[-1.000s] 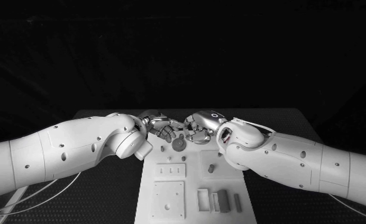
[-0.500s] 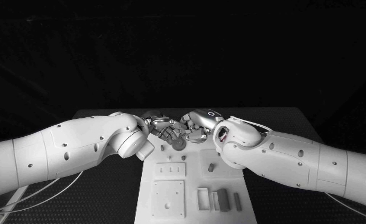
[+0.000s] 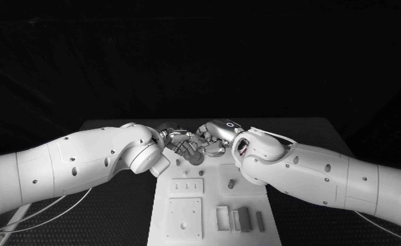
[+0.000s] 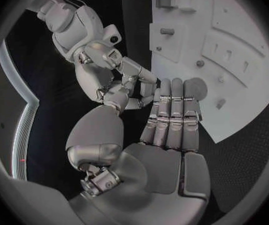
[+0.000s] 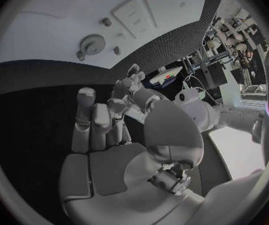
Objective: Assemble the parts on the task board
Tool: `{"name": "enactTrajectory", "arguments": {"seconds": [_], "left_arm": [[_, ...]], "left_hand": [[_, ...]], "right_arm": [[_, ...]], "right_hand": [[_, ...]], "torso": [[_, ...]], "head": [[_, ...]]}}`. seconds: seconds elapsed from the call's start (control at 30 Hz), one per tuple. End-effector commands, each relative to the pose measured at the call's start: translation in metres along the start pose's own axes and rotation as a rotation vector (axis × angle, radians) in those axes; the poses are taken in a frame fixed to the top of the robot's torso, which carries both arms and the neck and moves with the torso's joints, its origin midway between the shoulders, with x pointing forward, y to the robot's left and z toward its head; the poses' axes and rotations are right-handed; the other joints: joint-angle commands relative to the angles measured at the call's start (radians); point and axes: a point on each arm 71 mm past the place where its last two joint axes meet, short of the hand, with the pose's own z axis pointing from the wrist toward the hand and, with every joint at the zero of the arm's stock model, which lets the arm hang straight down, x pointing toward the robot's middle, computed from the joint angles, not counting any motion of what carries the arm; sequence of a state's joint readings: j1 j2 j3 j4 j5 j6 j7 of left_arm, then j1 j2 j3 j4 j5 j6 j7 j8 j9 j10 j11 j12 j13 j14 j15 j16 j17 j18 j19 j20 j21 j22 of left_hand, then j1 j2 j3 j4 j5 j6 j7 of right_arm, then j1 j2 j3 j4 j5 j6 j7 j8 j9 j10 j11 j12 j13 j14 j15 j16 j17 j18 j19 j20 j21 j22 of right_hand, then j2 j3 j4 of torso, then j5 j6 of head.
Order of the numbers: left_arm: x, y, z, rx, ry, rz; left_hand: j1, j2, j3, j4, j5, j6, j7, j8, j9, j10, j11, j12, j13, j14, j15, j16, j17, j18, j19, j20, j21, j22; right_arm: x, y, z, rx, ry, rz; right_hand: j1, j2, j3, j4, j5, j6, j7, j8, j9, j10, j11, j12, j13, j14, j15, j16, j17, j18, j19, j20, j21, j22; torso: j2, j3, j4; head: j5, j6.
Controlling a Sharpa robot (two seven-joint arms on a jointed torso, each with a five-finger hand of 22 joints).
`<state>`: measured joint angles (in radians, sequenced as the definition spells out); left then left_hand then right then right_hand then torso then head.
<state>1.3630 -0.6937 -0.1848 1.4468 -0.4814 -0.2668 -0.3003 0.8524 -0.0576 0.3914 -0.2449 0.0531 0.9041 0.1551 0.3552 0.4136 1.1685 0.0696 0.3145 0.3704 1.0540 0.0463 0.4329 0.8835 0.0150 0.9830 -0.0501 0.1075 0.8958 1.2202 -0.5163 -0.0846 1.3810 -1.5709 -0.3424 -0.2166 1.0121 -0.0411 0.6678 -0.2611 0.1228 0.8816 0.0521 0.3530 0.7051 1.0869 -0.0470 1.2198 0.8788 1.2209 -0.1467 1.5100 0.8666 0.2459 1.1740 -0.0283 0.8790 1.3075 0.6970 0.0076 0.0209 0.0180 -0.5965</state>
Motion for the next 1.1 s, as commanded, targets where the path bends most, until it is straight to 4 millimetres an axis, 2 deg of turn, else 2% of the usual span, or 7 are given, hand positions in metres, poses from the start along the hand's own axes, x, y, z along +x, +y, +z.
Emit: {"name": "enactTrajectory", "arguments": {"seconds": [0.03, 0.17, 0.4, 0.57, 0.8, 0.93, 1.1], "left_arm": [[0.0043, -0.0041, -0.0001, 0.019, 0.020, 0.007], [0.0048, -0.0044, -0.0001, 0.021, 0.022, -0.001], [0.0050, -0.0050, 0.0002, 0.024, 0.022, -0.017], [0.0050, -0.0054, 0.0005, 0.027, 0.021, -0.018], [0.0054, -0.0056, 0.0006, 0.028, 0.025, -0.017], [0.0050, -0.0053, 0.0006, 0.028, 0.025, -0.019], [0.0056, -0.0055, 0.0005, 0.028, 0.030, -0.018]], "left_hand": [[-0.005, 0.009, -0.002, 0.000, -0.004, 0.004, -0.002, 0.006, 0.001, 0.001, -0.004, 0.007, 0.001, 0.002, -0.002, 0.003, -0.001, -0.008, 0.004, -0.003, -0.001, 0.002], [0.002, 0.022, 0.002, -0.005, -0.004, 0.005, -0.002, 0.005, 0.000, 0.001, -0.004, 0.007, 0.003, 0.001, -0.002, 0.004, -0.002, -0.008, 0.004, -0.003, -0.002, 0.002], [0.051, 0.086, 0.032, -0.031, -0.004, 0.010, -0.004, 0.004, 0.000, 0.000, -0.005, 0.009, 0.009, 0.001, -0.003, 0.008, -0.004, -0.010, 0.006, -0.004, -0.004, 0.006], [0.072, 0.113, 0.052, -0.037, -0.004, 0.016, -0.005, 0.006, 0.000, 0.003, -0.006, 0.010, 0.012, 0.003, -0.004, 0.012, -0.005, -0.012, 0.009, -0.004, -0.004, 0.008], [0.073, 0.112, 0.056, -0.038, -0.004, 0.027, -0.009, 0.010, 0.002, 0.010, -0.008, 0.013, 0.016, 0.010, -0.006, 0.018, -0.004, -0.013, 0.015, -0.006, -0.003, 0.011], [0.061, 0.100, 0.053, -0.032, -0.004, 0.031, -0.010, 0.010, 0.002, 0.012, -0.010, 0.014, 0.017, 0.012, -0.008, 0.021, -0.005, -0.014, 0.019, -0.008, -0.003, 0.012], [0.067, 0.111, 0.066, -0.030, 0.000, 0.038, -0.014, 0.011, 0.003, 0.017, -0.013, 0.015, 0.020, 0.016, -0.011, 0.025, -0.006, -0.013, 0.023, -0.011, -0.003, 0.014]], "right_arm": [[0.0014, 0.0052, 0.0009, -0.017, 0.014, -0.011], [0.0017, 0.0061, 0.0014, -0.018, 0.015, -0.010], [0.0024, 0.0096, 0.0019, -0.025, 0.020, 0.000], [0.0024, 0.0111, 0.0017, -0.027, 0.019, 0.004], [0.0026, 0.0124, 0.0013, -0.030, 0.021, 0.005], [0.0030, 0.0120, 0.0015, -0.026, 0.026, 0.003], [0.0033, 0.0089, 0.0021, -0.015, 0.030, 0.000]], "right_hand": [[-0.006, 0.004, 0.005, -0.002, 0.004, 0.218, 0.004, 0.001, 0.000, 0.000, -0.006, -0.005, 0.001, 0.000, -0.005, -0.007, 0.000, 0.016, 0.004, -0.004, 0.001, 0.018], [-0.007, 0.004, 0.005, -0.002, 0.004, 0.218, 0.004, 0.001, 0.001, 0.000, -0.006, -0.005, 0.001, 0.000, -0.006, -0.007, 0.000, 0.016, 0.004, -0.004, 0.001, 0.018], [-0.007, 0.004, 0.005, -0.002, 0.004, 0.218, 0.004, 0.000, 0.001, 0.000, -0.006, -0.005, 0.002, 0.000, -0.006, -0.007, 0.000, 0.016, 0.004, -0.004, 0.001, 0.017], [-0.008, 0.004, 0.005, -0.002, 0.004, 0.218, 0.004, 0.000, 0.001, 0.000, -0.006, -0.006, 0.002, 0.000, -0.006, -0.007, -0.002, 0.016, 0.004, -0.004, 0.001, 0.017], [-0.008, 0.005, 0.005, -0.002, 0.004, 0.218, 0.004, 0.000, 0.001, 0.001, -0.006, -0.006, 0.002, 0.000, -0.006, -0.008, -0.001, 0.016, 0.005, -0.004, 0.001, 0.017], [-0.008, 0.005, 0.005, -0.003, 0.004, 0.218, 0.004, 0.000, 0.001, 0.001, -0.006, -0.006, 0.002, 0.001, -0.006, -0.008, 0.000, 0.016, 0.005, -0.004, 0.001, 0.017], [-0.008, 0.005, 0.005, -0.003, 0.004, 0.218, 0.003, -0.001, 0.001, 0.001, -0.006, -0.006, 0.002, 0.001, -0.006, -0.008, 0.000, 0.016, 0.005, -0.004, 0.001, 0.017]], "torso": [[0.000, -0.0004, 0.0006], [0.000, -0.0007, 0.0011], [0.000, -0.0008, 0.0010], [0.000, -0.0006, 0.0007], [0.000, -0.0005, 0.0009], [-0.001, -0.0007, 0.0002], [-0.001, -0.0011, -0.0003]], "head": [[-0.001, -0.001], [-0.002, -0.002], [-0.001, -0.003], [0.000, -0.004], [0.000, -0.004], [0.001, -0.003], [-0.001, -0.004]]}}
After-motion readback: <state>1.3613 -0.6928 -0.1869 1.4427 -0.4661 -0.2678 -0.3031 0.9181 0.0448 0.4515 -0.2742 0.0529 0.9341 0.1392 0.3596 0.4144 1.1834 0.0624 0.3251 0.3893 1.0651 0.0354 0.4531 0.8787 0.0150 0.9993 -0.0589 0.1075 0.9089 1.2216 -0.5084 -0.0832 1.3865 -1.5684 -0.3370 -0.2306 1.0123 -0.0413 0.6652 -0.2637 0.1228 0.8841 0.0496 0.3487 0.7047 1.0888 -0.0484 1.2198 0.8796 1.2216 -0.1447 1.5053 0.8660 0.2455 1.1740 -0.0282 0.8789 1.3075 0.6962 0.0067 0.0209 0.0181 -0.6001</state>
